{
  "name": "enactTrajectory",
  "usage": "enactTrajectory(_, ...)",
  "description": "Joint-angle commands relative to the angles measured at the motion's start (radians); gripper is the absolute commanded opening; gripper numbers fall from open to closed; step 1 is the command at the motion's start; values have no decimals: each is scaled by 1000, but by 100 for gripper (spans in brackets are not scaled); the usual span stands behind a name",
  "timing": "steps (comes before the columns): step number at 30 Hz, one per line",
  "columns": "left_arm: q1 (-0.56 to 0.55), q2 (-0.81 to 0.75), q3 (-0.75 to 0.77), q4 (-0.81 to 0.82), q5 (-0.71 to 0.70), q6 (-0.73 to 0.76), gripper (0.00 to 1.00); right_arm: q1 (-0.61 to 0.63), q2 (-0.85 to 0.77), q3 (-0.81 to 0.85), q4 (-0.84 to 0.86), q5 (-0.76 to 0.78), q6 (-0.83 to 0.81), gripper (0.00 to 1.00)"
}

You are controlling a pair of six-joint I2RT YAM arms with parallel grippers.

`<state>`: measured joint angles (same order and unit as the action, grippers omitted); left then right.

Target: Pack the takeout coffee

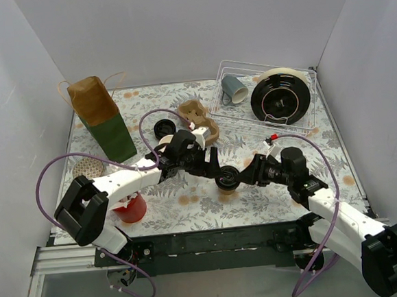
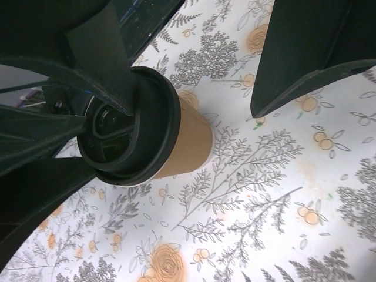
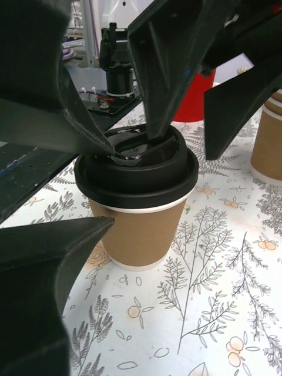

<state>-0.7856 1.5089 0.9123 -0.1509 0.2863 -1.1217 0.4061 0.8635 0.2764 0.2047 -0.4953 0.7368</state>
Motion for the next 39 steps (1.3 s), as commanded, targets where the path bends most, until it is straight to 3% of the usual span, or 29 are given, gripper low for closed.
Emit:
enactTrajectory(1, 2, -12, 95, -114, -101, 63, 79, 2, -26, 87, -172, 18, -42, 57)
enactTrajectory(9, 2, -3, 237, -165, -55, 63, 83, 2, -52, 150, -234, 32, -70, 57)
enactTrajectory(14, 2, -59, 174, -170, -99, -7, 81, 2, -47, 116, -150, -5, 2, 54)
enactTrajectory(23, -7, -170, 57, -179, -164, -105, 77, 45, -64, 86, -99, 64, 78, 51)
enactTrajectory(29, -56, -150, 71, -159, -168, -136, 76, 66, -63, 159, -229, 142, -28, 53)
enactTrajectory(32, -101, -148, 91, -164, -234, -136, 73, 66, -77, 220, -281, 211, -69, 54)
enactTrajectory(39, -152, -138, 168, -131, -233, -122, 40, 66, -70, 257, -357, 213, -137, 54)
